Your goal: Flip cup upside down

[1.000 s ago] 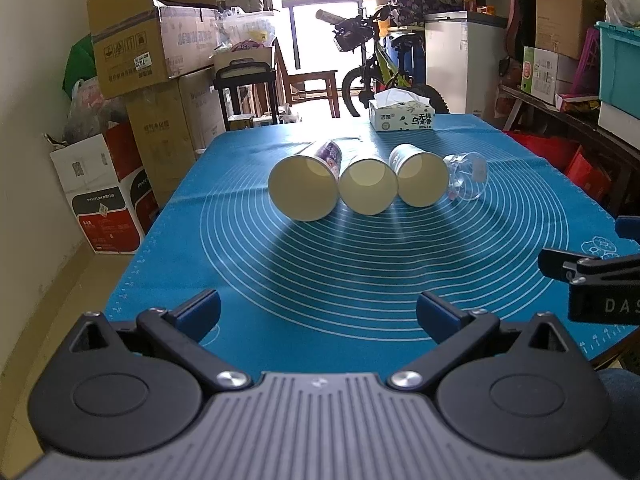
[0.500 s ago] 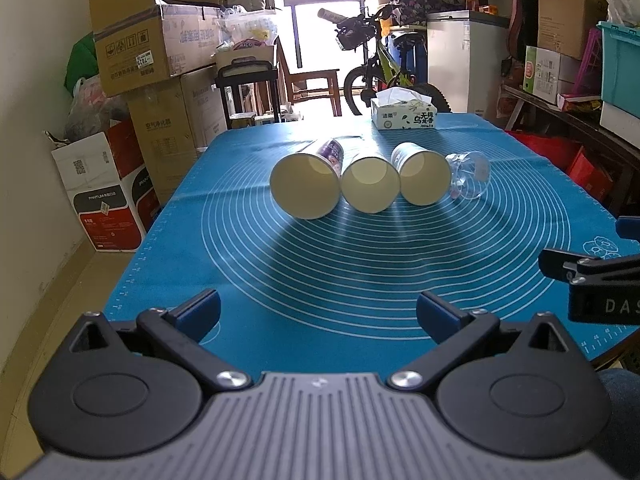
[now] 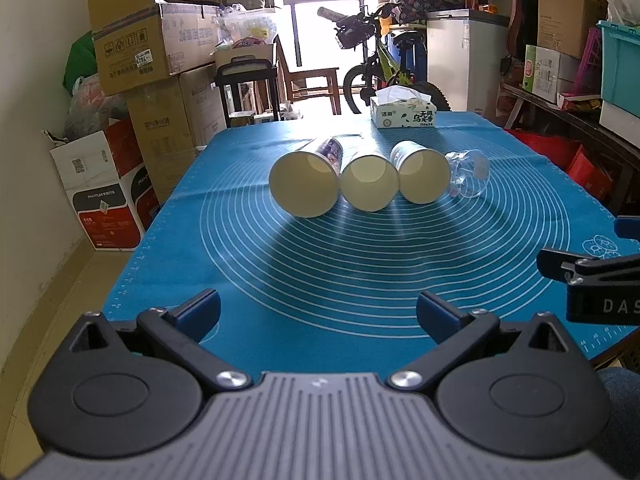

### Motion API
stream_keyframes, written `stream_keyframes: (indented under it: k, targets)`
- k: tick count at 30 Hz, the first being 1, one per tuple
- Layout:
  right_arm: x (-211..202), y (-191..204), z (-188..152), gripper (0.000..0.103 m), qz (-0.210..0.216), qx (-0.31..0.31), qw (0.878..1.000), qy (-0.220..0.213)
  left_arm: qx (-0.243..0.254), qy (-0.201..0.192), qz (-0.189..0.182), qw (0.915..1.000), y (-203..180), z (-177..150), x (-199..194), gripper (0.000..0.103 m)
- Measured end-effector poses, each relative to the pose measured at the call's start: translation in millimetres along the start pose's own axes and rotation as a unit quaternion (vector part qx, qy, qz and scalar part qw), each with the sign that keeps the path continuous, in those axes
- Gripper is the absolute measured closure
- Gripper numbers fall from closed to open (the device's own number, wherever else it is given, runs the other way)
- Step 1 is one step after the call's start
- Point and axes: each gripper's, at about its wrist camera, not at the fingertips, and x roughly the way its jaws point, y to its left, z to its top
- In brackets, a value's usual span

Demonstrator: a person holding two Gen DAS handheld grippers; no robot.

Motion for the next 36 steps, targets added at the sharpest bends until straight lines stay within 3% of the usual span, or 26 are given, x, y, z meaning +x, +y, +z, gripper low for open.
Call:
stream_keyframes:
  k: [11,17,22,29,36]
  targets:
    - [3,-5,4,0.0,0.002,0.005,1.0,0.002,0.001,-0.002,0.004,1.0,4,4,5,0.0]
    - [12,-11,12,0.0,0.001,0.011,1.0,0.005,0.008,-0.008,-0.005,0.9999,9,26,17,0.0]
    - [24,-18,22,0.0,-0.001,0.018,1.0,0.003,0.022,-0.012,0.006,0.9997,13,62,50,0.0]
    - [47,-34,31,0.0,-0.007,0.031,0.999,0.008,0.015,0.019,0.004,0.9997,26,108,117,0.0]
    - [60,-44,34,0.0,-0.011,0.038,0.999,0.008,-0.015,0.056,-0.008,0.9983,41,133,168,0.001]
